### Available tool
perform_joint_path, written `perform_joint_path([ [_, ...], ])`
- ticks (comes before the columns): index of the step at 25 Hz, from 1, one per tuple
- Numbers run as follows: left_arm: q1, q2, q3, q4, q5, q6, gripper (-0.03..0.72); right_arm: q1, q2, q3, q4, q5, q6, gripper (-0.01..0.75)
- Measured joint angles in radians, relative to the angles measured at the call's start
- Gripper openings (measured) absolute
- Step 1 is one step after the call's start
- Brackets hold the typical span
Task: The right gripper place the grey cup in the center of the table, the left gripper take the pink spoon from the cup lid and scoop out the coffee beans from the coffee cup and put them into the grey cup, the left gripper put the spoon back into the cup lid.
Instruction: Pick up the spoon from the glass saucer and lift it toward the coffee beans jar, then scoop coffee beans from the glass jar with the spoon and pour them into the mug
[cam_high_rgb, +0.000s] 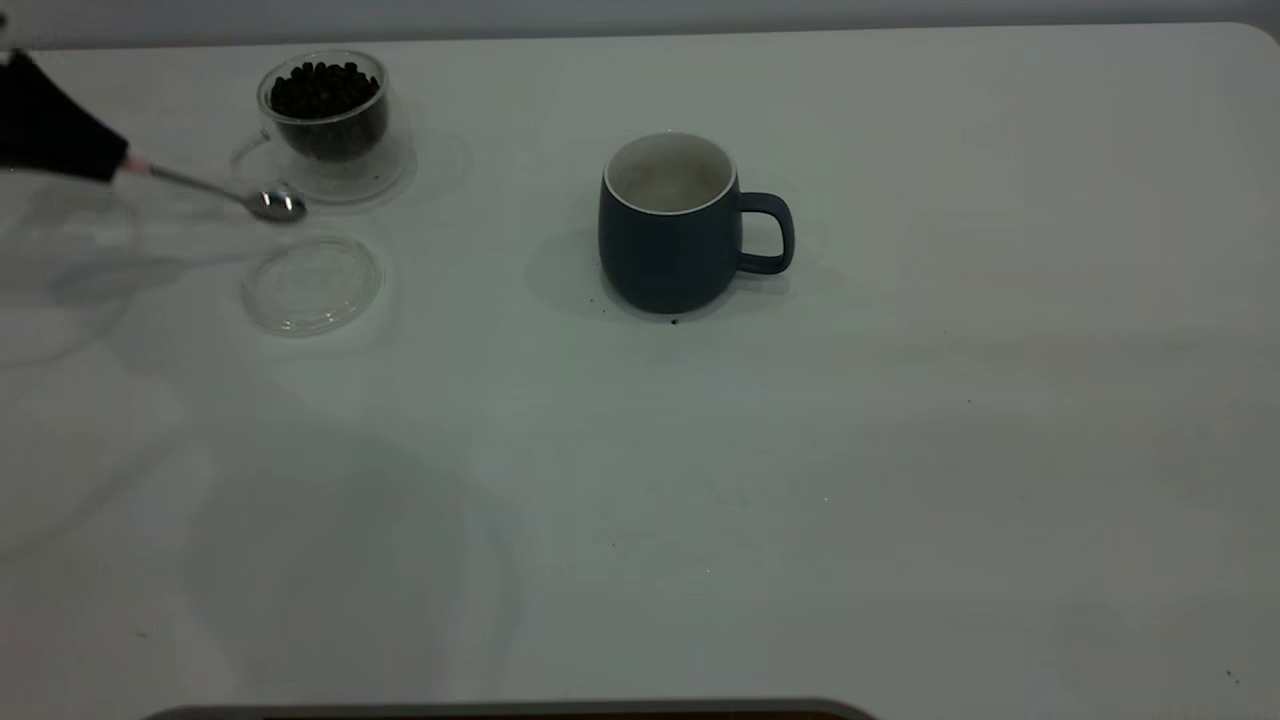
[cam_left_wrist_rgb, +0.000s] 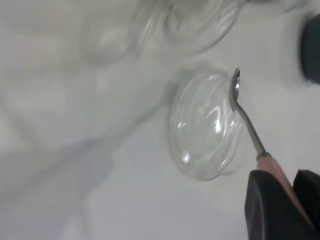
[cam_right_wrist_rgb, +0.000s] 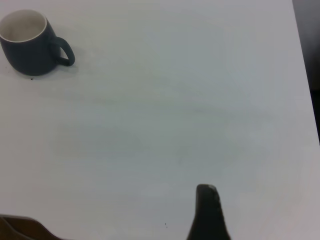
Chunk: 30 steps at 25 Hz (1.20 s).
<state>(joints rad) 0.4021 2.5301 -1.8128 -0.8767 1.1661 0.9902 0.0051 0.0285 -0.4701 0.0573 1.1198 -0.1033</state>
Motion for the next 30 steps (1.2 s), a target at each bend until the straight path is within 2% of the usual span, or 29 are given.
perform_joint_path([
  [9, -0.055, -0.118, -0.042, -0.082, 0.003, 0.021, 0.119, 0.0, 0.0, 0.0, 0.0, 0.0, 0.0, 0.59],
  [13, -0.083, -0.11, -0.198, -0.077, 0.004, 0.013, 0.119, 0.0, 0.0, 0.0, 0.0, 0.0, 0.0, 0.59],
  [17, -0.092, -0.047, -0.397, -0.016, 0.004, -0.114, 0.119, 0.0, 0.0, 0.0, 0.0, 0.0, 0.0, 0.59],
  [19, -0.095, -0.007, -0.449, 0.018, 0.004, -0.175, 0.119, 0.0, 0.0, 0.0, 0.0, 0.0, 0.0, 0.59],
  [30, -0.11, 0.062, -0.461, 0.058, 0.004, -0.233, 0.119, 0.0, 0.0, 0.0, 0.001, 0.0, 0.0, 0.59],
])
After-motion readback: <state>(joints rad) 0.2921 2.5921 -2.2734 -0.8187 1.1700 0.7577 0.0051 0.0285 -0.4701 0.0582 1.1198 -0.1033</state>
